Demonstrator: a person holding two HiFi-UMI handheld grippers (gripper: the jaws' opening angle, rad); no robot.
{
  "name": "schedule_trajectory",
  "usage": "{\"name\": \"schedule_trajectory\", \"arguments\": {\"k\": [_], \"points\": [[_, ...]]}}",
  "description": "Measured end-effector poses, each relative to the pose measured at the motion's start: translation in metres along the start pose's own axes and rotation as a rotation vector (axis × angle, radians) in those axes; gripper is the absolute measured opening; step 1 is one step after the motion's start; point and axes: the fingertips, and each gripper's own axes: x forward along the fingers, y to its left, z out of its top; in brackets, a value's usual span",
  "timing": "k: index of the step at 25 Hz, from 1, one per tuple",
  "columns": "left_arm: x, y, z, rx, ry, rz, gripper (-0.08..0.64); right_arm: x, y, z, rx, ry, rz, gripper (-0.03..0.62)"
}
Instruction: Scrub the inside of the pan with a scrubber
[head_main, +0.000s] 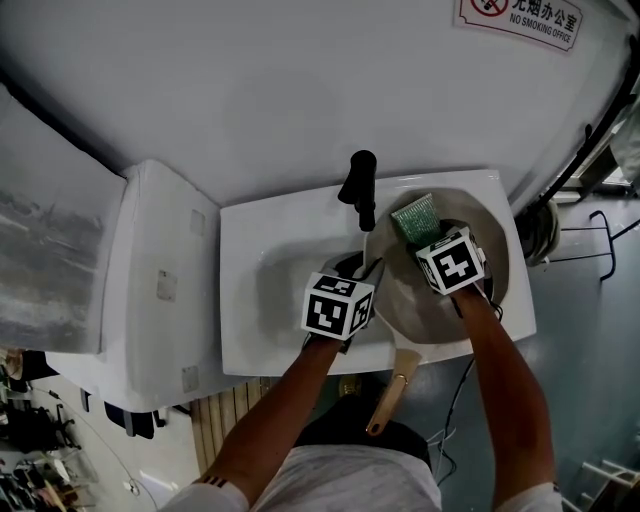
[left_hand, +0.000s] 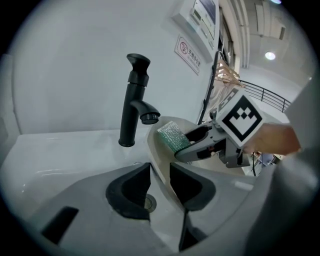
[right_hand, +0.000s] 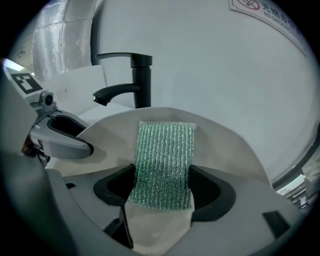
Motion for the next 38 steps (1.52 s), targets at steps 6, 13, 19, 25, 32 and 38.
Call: {"name": "schedule_trajectory", "arguments": {"k": [6, 13, 19, 25, 32, 38], "points": [[0.000, 0.001, -0.001, -0.005, -0.003, 0.000, 0.129, -0.008, -0.030, -0.018, 0.029, 0.023, -0.062, 0.345], [0.000, 0.001, 0.000, -0.022, -0.017, -0.014, 0.129, -0.022, -0.050, -0.025, 0.063, 0.015, -0.106, 0.345], [-0.001, 0.001, 0.000, -0.040, -0.031, -0.024, 0.129, -0.034, -0.022, -0.018, 0.085, -0.021, -0.056, 0.345], [-0.001, 0.001, 0.000, -0.061, -0.056, -0.034, 0.129, -0.028, 0.031, -0.007, 0.087, -0.032, 0.027, 0.345], [-0.002, 0.001, 0.001, -0.078, -0.073, -0.047, 0.129, -0.012, 0.063, -0.008, 0.124, 0.000, 0.083, 0.345], [-0.002, 0.001, 0.002, -0.079, -0.073, -0.059, 0.130, -0.006, 0.075, -0.010, 0.117, 0.016, 0.093, 0.345]]}}
